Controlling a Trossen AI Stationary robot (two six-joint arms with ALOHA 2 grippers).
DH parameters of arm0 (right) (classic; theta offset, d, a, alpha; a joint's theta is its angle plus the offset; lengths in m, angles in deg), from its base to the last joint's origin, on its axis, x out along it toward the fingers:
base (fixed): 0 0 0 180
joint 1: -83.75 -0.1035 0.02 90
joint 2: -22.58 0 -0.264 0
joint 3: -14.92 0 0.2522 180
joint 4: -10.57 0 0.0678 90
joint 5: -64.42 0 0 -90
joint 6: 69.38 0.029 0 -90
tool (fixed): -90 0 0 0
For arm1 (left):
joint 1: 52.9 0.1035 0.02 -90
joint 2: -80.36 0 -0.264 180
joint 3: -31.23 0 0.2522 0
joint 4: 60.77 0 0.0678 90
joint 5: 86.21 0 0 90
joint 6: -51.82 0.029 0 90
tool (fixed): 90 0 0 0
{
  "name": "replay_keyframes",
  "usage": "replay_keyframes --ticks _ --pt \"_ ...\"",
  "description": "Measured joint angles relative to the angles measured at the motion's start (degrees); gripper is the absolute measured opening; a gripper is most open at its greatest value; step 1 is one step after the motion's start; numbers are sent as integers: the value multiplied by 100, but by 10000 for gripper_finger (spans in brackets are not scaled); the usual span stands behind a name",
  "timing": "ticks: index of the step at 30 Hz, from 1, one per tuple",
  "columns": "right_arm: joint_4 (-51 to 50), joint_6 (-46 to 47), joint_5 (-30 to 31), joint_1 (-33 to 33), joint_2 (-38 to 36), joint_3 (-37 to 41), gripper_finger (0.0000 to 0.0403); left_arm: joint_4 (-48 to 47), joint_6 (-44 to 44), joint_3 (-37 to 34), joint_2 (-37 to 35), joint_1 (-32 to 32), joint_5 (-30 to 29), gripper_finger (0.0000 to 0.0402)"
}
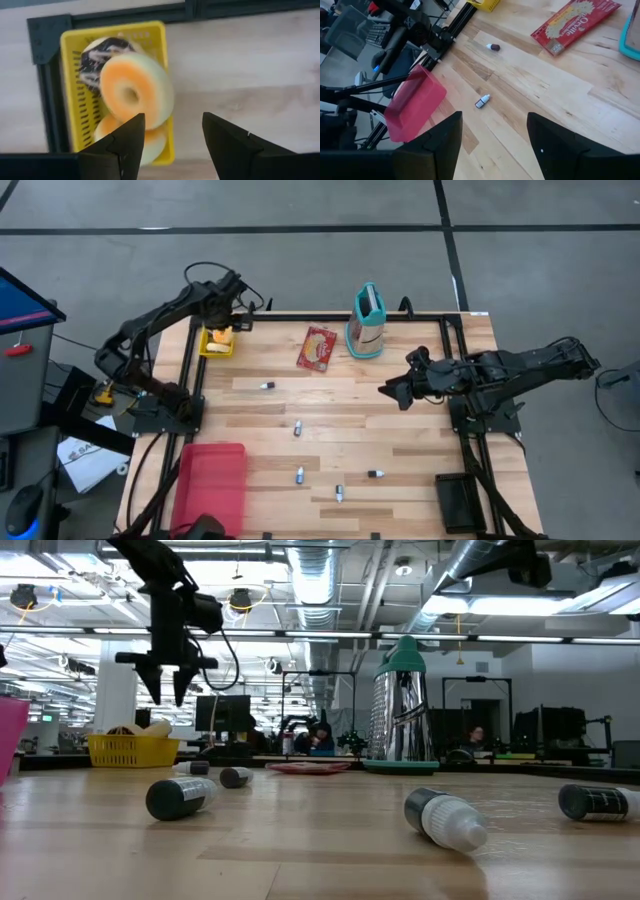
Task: Pick & Place Food Item
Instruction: Put the pink donut into the yellow basket
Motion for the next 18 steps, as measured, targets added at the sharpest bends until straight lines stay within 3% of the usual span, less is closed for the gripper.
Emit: replay_keyframes --ticks 6,11,18 --pt "-1 46 1 0 0 -1 215 58 -239 0 473 -19 -97 192" --pt "-9 74 0 0 0 -2 215 201 -322 0 687 -156 -732 185" --pt "-102 92 2 2 0 -2 215 244 -398 0 926 -173 -837 181"
